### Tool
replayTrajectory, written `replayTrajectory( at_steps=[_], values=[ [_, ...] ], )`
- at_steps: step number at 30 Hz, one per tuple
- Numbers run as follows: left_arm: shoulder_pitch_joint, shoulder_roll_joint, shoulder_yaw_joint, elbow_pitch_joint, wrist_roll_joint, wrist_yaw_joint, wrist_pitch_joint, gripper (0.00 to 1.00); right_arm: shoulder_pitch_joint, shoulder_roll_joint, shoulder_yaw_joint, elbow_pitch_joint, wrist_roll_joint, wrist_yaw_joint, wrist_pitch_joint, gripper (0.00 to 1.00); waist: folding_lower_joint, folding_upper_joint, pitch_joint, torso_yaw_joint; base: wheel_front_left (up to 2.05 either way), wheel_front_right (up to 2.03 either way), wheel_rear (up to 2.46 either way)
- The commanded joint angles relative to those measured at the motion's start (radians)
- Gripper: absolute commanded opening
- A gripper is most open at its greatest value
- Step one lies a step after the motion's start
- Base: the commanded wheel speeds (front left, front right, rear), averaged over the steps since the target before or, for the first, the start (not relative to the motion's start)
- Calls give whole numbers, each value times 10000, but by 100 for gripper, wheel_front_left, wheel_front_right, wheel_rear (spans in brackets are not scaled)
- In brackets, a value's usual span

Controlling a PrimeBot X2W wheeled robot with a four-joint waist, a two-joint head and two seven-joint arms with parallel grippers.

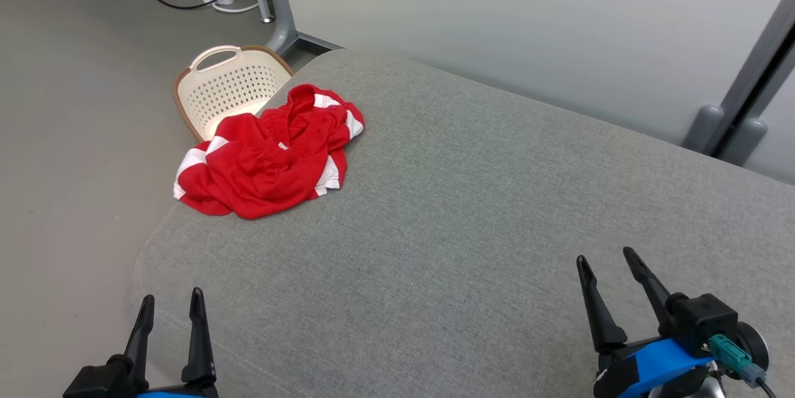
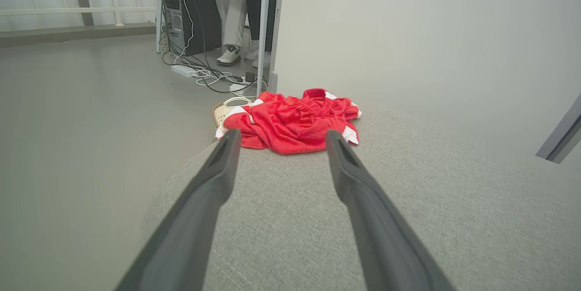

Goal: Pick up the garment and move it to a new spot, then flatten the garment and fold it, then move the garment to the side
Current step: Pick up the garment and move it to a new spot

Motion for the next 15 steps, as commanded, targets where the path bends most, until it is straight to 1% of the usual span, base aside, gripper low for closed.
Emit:
replayTrajectory(
  at_steps=[1, 12, 15],
  values=[
    [89, 27, 28, -97, -60, 46, 35, 100, -40, -11, 31, 30, 9, 2, -33, 100, 0, 0, 13, 63, 0, 0, 0],
    [169, 77, 39, -330, -219, 146, 50, 100, -136, -42, 124, 160, 52, 2, -72, 100, 0, 0, 36, 65, 0, 0, 0],
    [-94, 143, 82, -497, -361, 132, 316, 100, -12, -29, 90, 141, 77, 2, -97, 100, 0, 0, 55, 61, 0, 0, 0]
  ],
)
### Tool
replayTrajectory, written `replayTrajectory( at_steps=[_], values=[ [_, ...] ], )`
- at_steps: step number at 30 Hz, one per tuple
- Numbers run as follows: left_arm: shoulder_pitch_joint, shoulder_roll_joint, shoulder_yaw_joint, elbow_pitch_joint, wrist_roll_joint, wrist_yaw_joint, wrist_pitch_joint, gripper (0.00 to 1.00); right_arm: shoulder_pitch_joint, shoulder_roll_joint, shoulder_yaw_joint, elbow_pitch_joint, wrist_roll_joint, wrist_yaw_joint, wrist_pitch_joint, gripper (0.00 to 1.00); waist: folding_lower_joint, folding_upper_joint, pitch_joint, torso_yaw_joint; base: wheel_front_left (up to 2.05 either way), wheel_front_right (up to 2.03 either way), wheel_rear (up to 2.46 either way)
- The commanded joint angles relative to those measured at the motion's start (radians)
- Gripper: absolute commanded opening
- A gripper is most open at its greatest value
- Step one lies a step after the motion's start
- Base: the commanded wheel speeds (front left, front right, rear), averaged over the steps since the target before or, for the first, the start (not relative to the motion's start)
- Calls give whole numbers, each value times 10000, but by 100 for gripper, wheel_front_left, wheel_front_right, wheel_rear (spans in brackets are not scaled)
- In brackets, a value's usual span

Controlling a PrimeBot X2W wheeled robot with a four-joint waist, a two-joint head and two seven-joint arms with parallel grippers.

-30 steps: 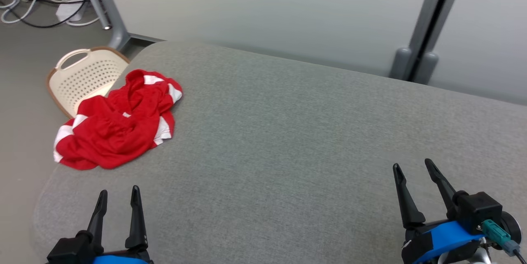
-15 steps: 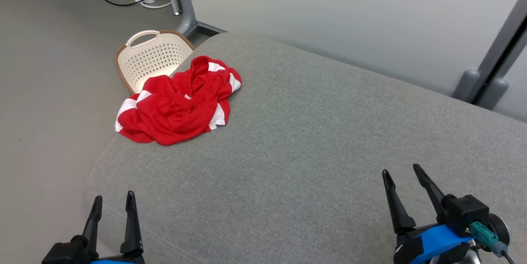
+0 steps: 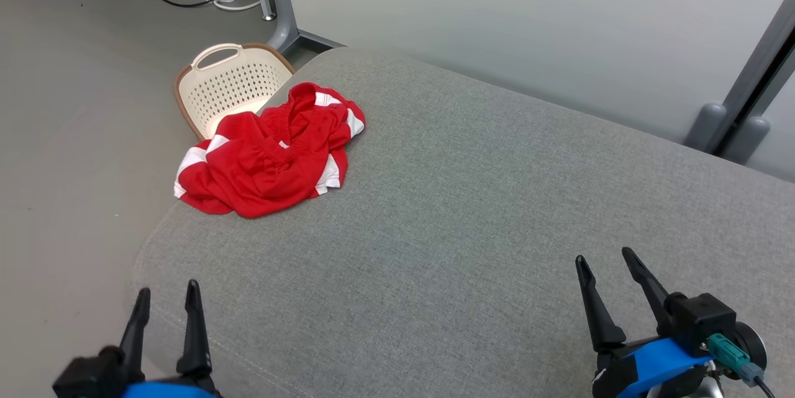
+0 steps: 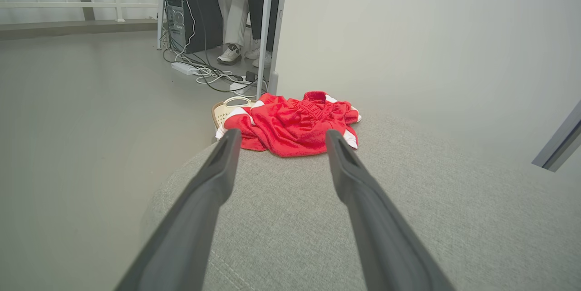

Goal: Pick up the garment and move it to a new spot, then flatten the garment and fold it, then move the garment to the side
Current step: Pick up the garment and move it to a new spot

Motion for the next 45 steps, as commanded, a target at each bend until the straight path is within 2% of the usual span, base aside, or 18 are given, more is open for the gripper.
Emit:
replayTrajectory(
  at_steps=[1, 6, 7, 8, 10, 12, 16, 22, 26, 28, 33, 37, 41, 44, 45],
  values=[
    [-377, 122, 93, -191, -171, 28, 314, 100, 110, -24, -35, -34, 4, 2, -65, 100, 0, 0, 45, 3, 0, 0, 0],
    [-1185, 483, 368, -594, -621, 89, 1606, 100, 180, -22, -114, -162, -77, 2, -68, 100, 0, 0, 259, 11, 0, 0, 0],
    [-1721, 718, 579, -739, -1006, 148, 2499, 100, 141, -39, -80, -248, -106, 2, 2, 100, 0, 0, 461, -57, 0, 0, 0],
    [-2007, 907, 674, -809, -1126, 134, 2909, 100, 77, -78, -42, -326, -130, 2, 51, 100, 0, 0, 594, -108, 0, 0, 0],
    [-2329, 1080, 806, -834, -1278, 176, 3280, 100, 8, -117, -19, -382, -108, 2, 95, 100, 0, 0, 737, -168, 0, 0, 0],
    [-3133, 1525, 1282, -622, -1728, 280, 3995, 100, -265, -307, 189, -679, -104, 0, 274, 100, 0, 0, 1343, -478, 0, 0, 0],
    [-4203, 1842, 1911, 2, -2461, 348, 4456, 100, -594, -575, 418, -1122, -149, 2, 570, 100, 0, 0, 2296, -1070, 0, 0, 0],
    [-5245, 2376, 2341, 1117, -2933, 469, 5034, 100, -1096, -950, 608, -1757, -135, 2, 890, 100, 0, 0, 3662, -1931, 0, 0, 0],
    [-6126, 2729, 2675, 2231, -3590, 296, 5589, 100, -1389, -1182, 639, -2219, -180, 2, 1073, 100, 0, 0, 4582, -2571, 0, 0, 0],
    [-6573, 2982, 2909, 2796, -3910, 190, 5822, 100, -1524, -1238, 680, -2454, -193, 2, 1104, 100, 0, 0, 4986, -2903, 0, 0, 0],
    [-7102, 3446, 3312, 3899, -4268, 260, 6044, 100, -1756, -1176, 752, -2867, -165, 2, 1053, 100, 0, 0, 5686, -3724, 0, 0, 0],
    [-7280, 3438, 3601, 4591, -4699, 424, 6348, 100, -1852, -1078, 692, -3013, -132, 2, 894, 100, 0, 0, 6013, -4202, 0, 0, 0],
    [-7364, 3184, 3738, 5278, -5232, 819, 7302, 100, -1828, -982, 661, -2920, -77, 2, 732, 100, 0, 0, 5991, -4483, 0, 0, 0],
    [-7030, 2980, 3451, 5658, -5278, 1133, 8254, 100, -1785, -879, 706, -2764, -85, 2, 625, 100, 0, 0, 5779, -4595, 0, 0, 0],
    [-6914, 2973, 3379, 5686, -5285, 1180, 8482, 70, -1785, -846, 727, -2720, -69, 2, 582, 100, 0, 0, 5686, -4621, 0, 0, 0]
  ],
)
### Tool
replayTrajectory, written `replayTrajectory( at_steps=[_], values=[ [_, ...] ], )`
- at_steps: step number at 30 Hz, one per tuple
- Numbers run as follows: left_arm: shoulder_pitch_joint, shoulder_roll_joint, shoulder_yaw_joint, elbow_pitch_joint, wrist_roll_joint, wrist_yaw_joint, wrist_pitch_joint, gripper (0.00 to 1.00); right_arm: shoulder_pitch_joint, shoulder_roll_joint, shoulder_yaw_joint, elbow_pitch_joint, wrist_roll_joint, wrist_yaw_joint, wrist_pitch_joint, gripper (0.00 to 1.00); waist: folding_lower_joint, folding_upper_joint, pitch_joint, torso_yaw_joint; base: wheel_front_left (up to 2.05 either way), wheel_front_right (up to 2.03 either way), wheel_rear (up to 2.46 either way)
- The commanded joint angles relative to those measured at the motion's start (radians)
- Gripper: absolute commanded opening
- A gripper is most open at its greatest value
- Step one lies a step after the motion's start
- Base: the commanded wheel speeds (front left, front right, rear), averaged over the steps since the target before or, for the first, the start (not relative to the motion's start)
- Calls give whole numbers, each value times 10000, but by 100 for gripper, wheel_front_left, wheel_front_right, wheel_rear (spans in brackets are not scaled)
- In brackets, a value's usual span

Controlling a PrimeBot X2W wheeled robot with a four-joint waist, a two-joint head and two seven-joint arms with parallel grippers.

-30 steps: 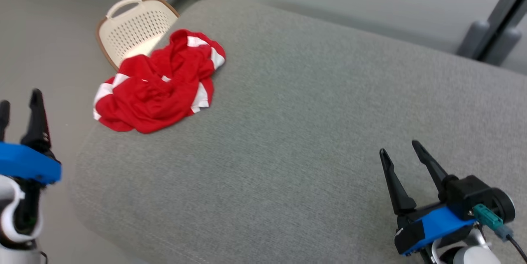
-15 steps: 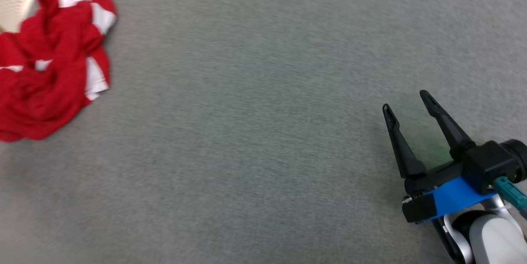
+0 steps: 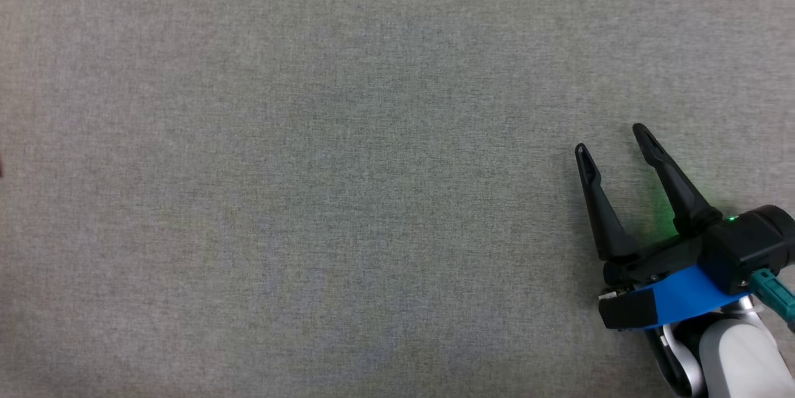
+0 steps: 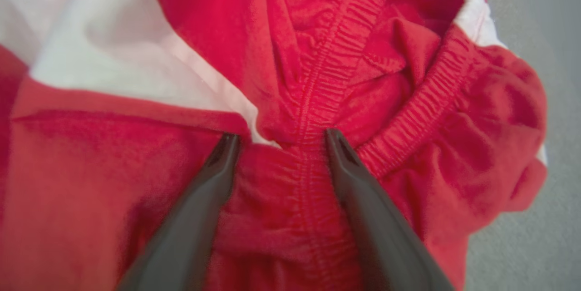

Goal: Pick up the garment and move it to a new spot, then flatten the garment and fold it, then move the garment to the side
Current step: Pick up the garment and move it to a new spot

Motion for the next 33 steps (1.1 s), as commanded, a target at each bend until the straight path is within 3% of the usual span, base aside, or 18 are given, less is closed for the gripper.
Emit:
replayTrajectory(
  at_steps=[1, 2, 8, 13, 17, 21, 26, 33],
  values=[
    [524, -672, -407, 368, -19, 74, 563, 26, -67, 76, 25, 78, 42, 2, -134, 100, -1, 0, -247, -84, 0, 0, 0],
    [606, -560, -444, 302, 37, 77, 670, 0, -72, 103, 46, 141, 63, 2, -141, 100, -1, 0, -352, -100, 0, 0, 0],
    [735, 41, -429, -404, 397, -111, 58, 0, -39, 227, 167, 647, 210, 2, -396, 100, -1, 0, -1358, -54, 0, 0, 0],
    [508, 619, -683, -1160, 1295, -183, -1246, 0, 172, 329, 245, 1151, 406, 2, -588, 100, -1, 0, -2478, 44, 0, 0, 0],
    [132, 930, -1235, -1891, 1704, -472, -1125, 0, 435, 447, 237, 1562, 546, 2, -806, 100, -1, 0, -3531, 59, 0, 0, 0],
    [-310, 905, -1944, -2961, 1963, -759, -798, 0, 743, 607, 236, 1874, 655, 2, -957, 100, -1, 0, -4473, -51, 0, 0, 0],
    [-875, 479, -2903, -4561, 2018, -1041, -157, 0, 1111, 744, 221, 2127, 753, 2, -1077, 100, -1, 0, -5351, -392, 0, 0, 0],
    [-1166, -796, -4249, -6780, 1557, -1083, 684, 0, 1405, 842, 211, 2091, 752, 2, -1003, 100, -1, 0, -5787, -1206, 0, 0, 0]
  ],
)
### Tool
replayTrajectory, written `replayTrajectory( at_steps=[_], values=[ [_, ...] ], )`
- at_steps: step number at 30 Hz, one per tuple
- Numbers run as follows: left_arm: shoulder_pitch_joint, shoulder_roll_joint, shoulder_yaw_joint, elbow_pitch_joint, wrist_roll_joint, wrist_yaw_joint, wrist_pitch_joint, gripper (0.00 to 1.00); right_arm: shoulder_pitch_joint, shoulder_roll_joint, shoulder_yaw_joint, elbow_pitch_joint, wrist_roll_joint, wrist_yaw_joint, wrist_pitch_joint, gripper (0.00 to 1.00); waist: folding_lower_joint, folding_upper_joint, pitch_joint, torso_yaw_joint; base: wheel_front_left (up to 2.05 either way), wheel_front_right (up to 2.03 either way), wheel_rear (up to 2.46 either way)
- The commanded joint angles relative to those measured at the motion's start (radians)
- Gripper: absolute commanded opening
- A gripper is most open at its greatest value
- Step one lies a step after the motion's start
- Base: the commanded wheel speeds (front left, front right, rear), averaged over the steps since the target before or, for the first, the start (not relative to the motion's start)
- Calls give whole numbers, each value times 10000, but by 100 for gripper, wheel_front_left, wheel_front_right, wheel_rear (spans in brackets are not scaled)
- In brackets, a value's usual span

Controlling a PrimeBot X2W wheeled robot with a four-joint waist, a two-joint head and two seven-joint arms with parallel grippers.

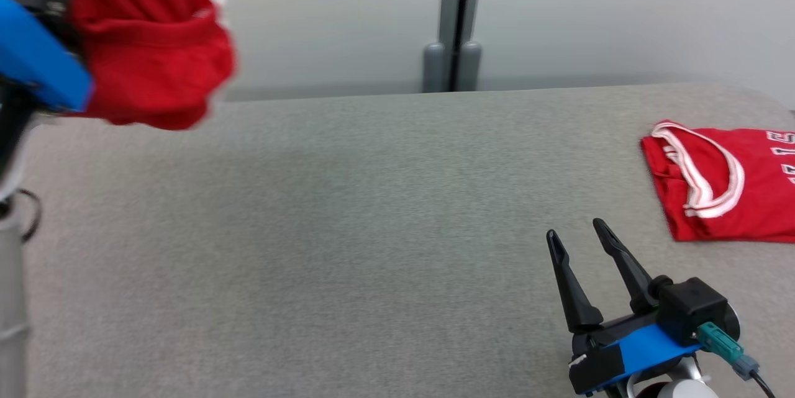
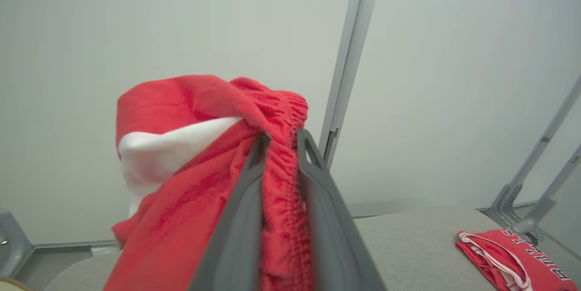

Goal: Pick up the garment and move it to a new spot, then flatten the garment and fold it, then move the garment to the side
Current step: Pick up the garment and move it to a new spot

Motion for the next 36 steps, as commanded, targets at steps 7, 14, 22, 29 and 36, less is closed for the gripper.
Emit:
replayTrajectory(
  at_steps=[7, 14, 22, 29, 36],
  values=[
    [477, -1495, -1622, -1048, -313, -93, 331, 0, 60, 52, -77, -273, -57, 2, 132, 100, 3, 0, -8, -1478, 0, 0, 0],
    [1450, -2425, -2779, 133, -100, -330, -479, 0, -162, 78, -1, -390, 7, 2, 121, 100, 3, 0, 571, -2413, 0, 0, 0],
    [2205, -2814, -3356, 2855, 404, -426, -1744, 0, -449, 95, 54, -321, 59, 2, -22, 100, 3, 0, 1046, -3002, 0, 0, 0],
    [2200, -3072, -3501, 4554, 1121, -334, -3676, 100, -398, 105, -54, -169, 39, 2, -122, 100, 3, 0, 1066, -2850, 0, 0, 0],
    [2750, -3425, -3277, 4585, 997, -602, -6597, 100, -302, 105, -244, -121, -17, 2, -83, 100, 3, 0, 745, -2028, 0, 0, 0]
  ],
)
